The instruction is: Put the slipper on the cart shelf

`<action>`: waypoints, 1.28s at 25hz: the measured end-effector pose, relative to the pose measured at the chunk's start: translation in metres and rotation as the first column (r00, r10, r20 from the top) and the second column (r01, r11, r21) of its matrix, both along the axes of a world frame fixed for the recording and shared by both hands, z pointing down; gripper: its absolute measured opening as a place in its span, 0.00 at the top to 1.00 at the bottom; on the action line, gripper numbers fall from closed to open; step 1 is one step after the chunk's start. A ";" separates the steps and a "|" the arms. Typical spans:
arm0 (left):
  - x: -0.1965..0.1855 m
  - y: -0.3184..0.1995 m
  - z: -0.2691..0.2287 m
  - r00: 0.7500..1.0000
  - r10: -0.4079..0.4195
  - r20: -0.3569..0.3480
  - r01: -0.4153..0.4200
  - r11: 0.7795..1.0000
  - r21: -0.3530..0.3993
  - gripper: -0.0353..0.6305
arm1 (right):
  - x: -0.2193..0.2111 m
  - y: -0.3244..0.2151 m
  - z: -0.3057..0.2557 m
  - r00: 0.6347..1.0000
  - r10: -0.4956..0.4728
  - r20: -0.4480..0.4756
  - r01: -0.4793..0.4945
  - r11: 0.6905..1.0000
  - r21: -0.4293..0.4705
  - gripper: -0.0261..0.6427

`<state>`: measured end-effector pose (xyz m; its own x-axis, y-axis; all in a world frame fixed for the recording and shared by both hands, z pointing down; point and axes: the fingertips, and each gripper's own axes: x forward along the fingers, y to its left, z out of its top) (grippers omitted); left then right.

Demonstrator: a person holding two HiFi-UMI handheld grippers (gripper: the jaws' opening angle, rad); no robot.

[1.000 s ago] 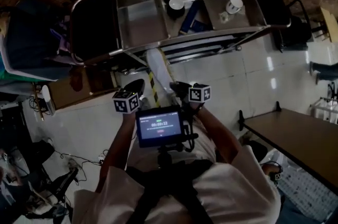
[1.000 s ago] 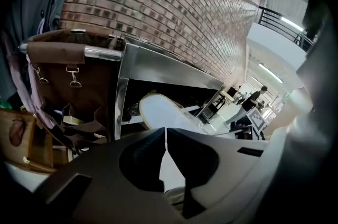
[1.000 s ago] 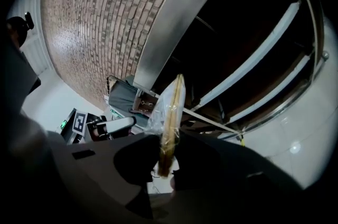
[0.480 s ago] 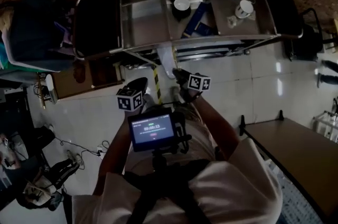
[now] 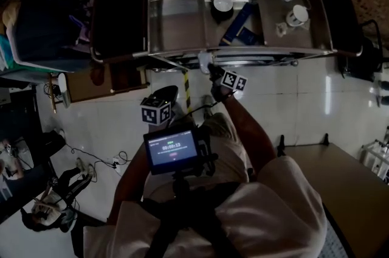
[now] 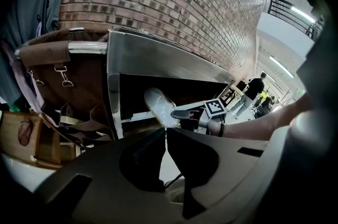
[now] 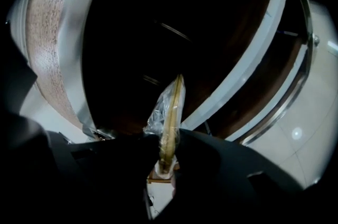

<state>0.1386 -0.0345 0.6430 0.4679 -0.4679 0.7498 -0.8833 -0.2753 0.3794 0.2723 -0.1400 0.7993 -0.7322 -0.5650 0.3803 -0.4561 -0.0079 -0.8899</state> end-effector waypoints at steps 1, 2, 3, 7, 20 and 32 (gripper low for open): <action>-0.001 0.000 0.000 1.000 -0.003 0.000 0.003 1.000 -0.003 0.95 | 0.000 -0.003 0.004 1.000 0.003 -0.003 -0.003 1.000 -0.001 0.84; -0.002 0.000 0.000 1.000 -0.008 0.000 0.008 1.000 -0.005 0.95 | 0.000 -0.006 0.007 1.000 0.004 -0.006 -0.004 1.000 -0.001 0.84; -0.003 0.000 0.000 1.000 -0.012 -0.001 0.012 1.000 -0.006 0.95 | -0.001 -0.008 0.010 1.000 0.003 -0.012 -0.003 1.000 -0.001 0.84; -0.009 0.000 0.002 1.000 -0.023 0.001 0.023 1.000 -0.013 0.95 | -0.004 -0.020 0.020 0.999 0.008 -0.046 -0.009 1.000 -0.013 0.84; -0.033 -0.006 0.005 0.997 -0.069 0.027 0.070 0.997 -0.021 0.95 | -0.016 -0.074 0.034 0.970 0.037 -0.241 -0.022 0.998 0.065 0.82; -0.046 -0.001 0.005 0.996 -0.086 0.040 0.087 0.995 -0.040 0.95 | -0.019 -0.094 0.047 0.835 -0.044 -0.549 0.172 0.968 0.184 0.58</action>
